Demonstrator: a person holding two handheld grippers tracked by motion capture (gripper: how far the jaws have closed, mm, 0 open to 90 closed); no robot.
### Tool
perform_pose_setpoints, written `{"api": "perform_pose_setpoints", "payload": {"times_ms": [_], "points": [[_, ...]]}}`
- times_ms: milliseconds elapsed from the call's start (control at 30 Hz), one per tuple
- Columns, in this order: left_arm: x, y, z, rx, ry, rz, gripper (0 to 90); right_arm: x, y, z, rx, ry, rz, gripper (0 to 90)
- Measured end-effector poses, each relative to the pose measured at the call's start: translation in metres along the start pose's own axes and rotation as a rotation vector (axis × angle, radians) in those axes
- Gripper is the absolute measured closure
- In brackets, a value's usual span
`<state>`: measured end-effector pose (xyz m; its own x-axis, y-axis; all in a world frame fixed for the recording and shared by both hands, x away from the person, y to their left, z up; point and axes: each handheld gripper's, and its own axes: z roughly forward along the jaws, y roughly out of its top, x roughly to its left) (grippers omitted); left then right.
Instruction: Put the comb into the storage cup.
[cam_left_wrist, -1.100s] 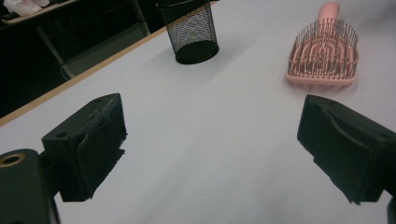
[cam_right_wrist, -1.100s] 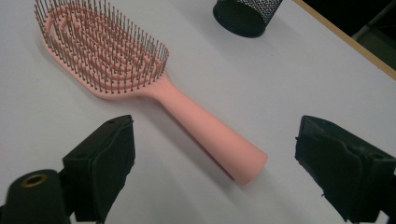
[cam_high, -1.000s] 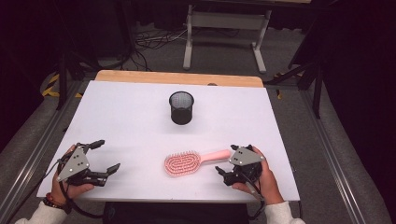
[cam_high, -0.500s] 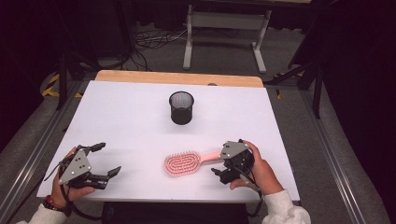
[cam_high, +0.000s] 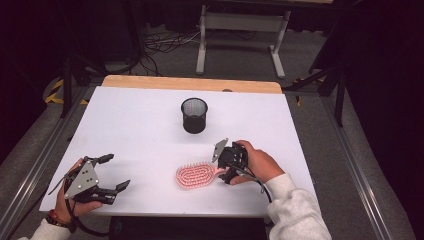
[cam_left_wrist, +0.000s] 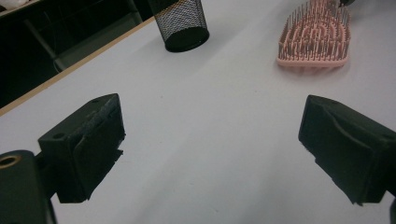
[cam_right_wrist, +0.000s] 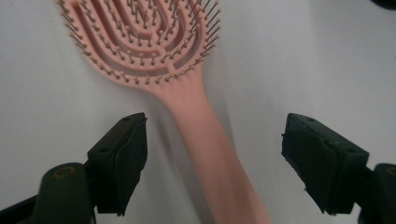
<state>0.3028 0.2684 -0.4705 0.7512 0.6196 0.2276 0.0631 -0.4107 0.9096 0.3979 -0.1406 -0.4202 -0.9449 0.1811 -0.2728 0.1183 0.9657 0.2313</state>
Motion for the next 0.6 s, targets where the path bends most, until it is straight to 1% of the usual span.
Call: {"api": "perform_pose_setpoints", "payload": {"times_ms": [33,67,100,133,167,200,267,333,400,433,467,500,533,567,600], "points": [[0.0,0.0,0.0,0.0,0.0,0.0,7.9,-0.001,0.002,0.004,0.015,0.004,-0.002,24.1],[0.0,0.0,0.0,-0.001,-0.001,-0.004,7.9,-0.003,0.005,0.008,0.031,0.023,-0.01,25.5],[0.0,0.0,0.0,-0.002,0.0,-0.011,7.9,-0.004,0.006,0.011,0.036,0.027,-0.017,26.4],[0.0,0.0,0.001,-0.002,0.0,-0.011,7.9,-0.006,0.008,0.014,0.05,0.041,-0.033,28.2],[-0.001,0.001,0.001,-0.002,-0.001,-0.008,7.9,-0.008,0.01,0.018,0.058,0.05,-0.041,27.5],[-0.002,0.001,0.001,0.0,-0.003,0.004,7.9,-0.011,0.011,0.02,0.061,0.065,-0.034,27.9],[-0.004,0.001,0.001,0.005,-0.007,0.009,7.9,-0.015,0.011,0.02,0.043,0.089,-0.034,33.3],[-0.004,0.0,0.002,0.011,-0.01,0.014,7.9,-0.018,0.012,0.021,0.053,0.12,-0.042,36.7],[-0.003,0.0,0.002,0.01,-0.011,0.007,7.9,-0.019,0.015,0.021,0.075,0.149,-0.06,39.8],[-0.003,0.0,0.002,0.009,-0.012,0.006,7.9,-0.019,0.017,0.022,0.079,0.154,-0.066,41.6],[-0.003,0.0,0.002,0.009,-0.012,0.006,7.9,-0.019,0.019,0.022,0.094,0.174,-0.082,44.4],[-0.004,0.0,0.002,0.009,-0.013,0.006,7.9,-0.02,0.021,0.023,0.103,0.186,-0.085,46.9],[-0.004,0.0,0.002,0.01,-0.013,0.008,7.9,-0.02,0.023,0.023,0.126,0.204,-0.091,50.6],[-0.004,0.0,0.002,0.01,-0.013,0.011,7.9,-0.02,0.023,0.023,0.123,0.218,-0.094,54.2],[-0.004,0.0,0.002,0.011,-0.013,0.011,7.9,-0.021,0.024,0.023,0.131,0.238,-0.099,55.5]]}}
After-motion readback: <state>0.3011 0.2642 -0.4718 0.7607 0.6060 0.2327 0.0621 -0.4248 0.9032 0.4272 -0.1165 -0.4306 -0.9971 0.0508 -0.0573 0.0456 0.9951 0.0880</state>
